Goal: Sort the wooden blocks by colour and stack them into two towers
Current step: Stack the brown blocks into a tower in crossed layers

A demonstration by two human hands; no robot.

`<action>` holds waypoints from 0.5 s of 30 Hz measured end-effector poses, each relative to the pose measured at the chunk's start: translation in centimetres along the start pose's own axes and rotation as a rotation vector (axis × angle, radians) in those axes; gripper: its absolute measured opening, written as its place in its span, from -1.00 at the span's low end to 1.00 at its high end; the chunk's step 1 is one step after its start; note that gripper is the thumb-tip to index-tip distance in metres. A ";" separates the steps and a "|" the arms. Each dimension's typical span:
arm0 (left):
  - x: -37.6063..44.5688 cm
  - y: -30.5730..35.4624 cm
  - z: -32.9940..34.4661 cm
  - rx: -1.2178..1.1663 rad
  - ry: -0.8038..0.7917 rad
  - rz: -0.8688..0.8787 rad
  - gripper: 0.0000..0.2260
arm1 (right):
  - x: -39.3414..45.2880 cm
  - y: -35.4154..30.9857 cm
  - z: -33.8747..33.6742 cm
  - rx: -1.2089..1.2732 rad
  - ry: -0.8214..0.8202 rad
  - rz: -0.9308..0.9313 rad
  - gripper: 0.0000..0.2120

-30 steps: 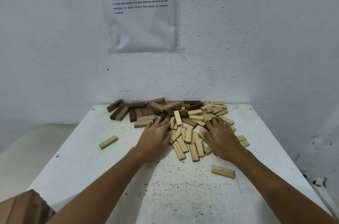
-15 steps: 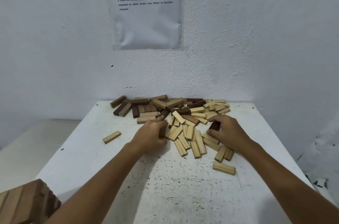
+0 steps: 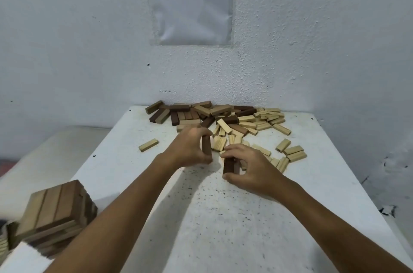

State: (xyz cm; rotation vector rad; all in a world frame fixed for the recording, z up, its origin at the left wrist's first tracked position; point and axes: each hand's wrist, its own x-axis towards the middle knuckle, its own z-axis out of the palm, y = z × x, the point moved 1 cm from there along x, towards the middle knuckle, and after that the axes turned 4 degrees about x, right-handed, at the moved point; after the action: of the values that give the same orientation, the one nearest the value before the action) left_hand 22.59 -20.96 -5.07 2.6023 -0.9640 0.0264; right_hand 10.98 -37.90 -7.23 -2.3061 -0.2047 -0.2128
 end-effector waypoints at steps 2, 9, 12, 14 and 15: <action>-2.3 1.0 -0.2 0.001 -0.028 0.014 -0.34 | -0.8 -1.0 0.6 -0.005 -0.048 0.002 -0.51; -9.7 0.7 -0.1 -0.041 -0.134 -0.007 -0.46 | -3.1 -2.5 2.5 0.037 -0.140 0.005 -0.52; -11.6 0.0 0.1 -0.068 -0.114 -0.012 -0.49 | -3.1 -3.0 3.4 0.052 -0.208 0.002 -0.51; -12.2 -0.4 0.3 -0.100 -0.091 -0.006 -0.50 | -2.7 -3.2 3.7 0.087 -0.222 0.010 -0.55; -12.4 -0.5 0.5 -0.114 -0.088 -0.003 -0.48 | -2.3 -3.3 3.8 0.103 -0.206 0.018 -0.58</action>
State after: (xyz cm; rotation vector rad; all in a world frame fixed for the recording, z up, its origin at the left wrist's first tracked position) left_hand 13.39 -13.02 -7.43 2.5178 -0.9627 -0.1412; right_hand 8.34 -33.14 -7.95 -2.2250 -0.2921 0.0437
